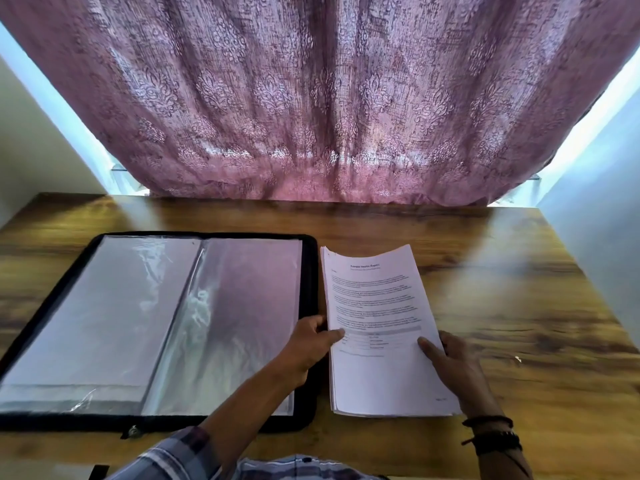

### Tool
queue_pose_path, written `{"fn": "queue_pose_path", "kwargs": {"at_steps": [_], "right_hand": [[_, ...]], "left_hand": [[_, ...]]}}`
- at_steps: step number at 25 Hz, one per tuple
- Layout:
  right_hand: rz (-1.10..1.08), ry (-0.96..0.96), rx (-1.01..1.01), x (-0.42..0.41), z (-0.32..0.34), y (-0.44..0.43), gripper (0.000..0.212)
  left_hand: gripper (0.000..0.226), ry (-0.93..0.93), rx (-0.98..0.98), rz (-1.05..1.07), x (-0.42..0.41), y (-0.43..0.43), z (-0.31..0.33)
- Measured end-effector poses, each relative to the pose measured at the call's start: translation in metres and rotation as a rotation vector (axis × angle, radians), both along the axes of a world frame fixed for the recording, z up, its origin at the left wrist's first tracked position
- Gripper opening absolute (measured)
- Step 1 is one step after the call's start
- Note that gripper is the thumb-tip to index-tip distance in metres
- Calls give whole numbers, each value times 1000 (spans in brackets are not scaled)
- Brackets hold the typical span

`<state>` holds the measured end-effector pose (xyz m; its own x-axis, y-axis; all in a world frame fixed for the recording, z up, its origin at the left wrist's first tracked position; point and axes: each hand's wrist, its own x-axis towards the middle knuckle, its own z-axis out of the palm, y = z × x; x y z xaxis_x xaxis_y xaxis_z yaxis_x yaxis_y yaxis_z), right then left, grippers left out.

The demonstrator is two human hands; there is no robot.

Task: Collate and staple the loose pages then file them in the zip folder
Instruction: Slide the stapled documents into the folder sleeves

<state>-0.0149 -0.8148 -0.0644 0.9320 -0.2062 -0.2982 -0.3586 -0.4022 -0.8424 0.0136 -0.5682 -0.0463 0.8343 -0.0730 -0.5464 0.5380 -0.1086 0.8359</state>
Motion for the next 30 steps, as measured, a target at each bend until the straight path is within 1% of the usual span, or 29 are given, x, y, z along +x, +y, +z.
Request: {"fn": "queue_pose_path", "kwargs": {"at_steps": [2,4,5,7,8,11,14,16,19,20,23,25,27,29,30], "right_hand": [[3,-7,-23,-1,-2,1,20],[-15,-32,-42,-2,-5,2,26],[-28,-47,-37,-3,-5,2,25],[-53,-84,19,-6,-1,5,14],[-60,-101,52,-7,1,5,15],[-71,-138,178,-9,6,7,28],[-67,-73,275,-4,8,5,44],[-11,-40,371,2,9,4,53],[59,-73,491,6,16,5,65],[64,-99,511,6,19,7,63],[50,-238,545,6,30,14,43],[11,-368,524,8,35,19,41],[-40,-466,479,13,39,25,40],[-73,-515,433,17,40,31,38],[-74,-525,413,19,39,33,37]], "left_hand": [[19,-15,0,15,1,1,-2],[16,-43,-29,45,1,2,-1],[16,-56,-61,61,0,2,0],[17,-83,-124,89,-1,4,3],[19,-102,-149,94,-1,5,5],[23,-167,-191,102,0,9,14],[24,-216,-226,87,3,12,25],[25,-250,-241,50,5,13,31],[28,-318,-240,5,8,19,39],[28,-350,-232,0,9,21,42],[25,-466,-180,-30,13,24,50],[27,-548,-125,-78,16,22,56],[34,-640,-94,-116,19,15,59],[39,-722,-75,-122,22,7,54],[41,-732,-66,-126,23,3,50]]}}
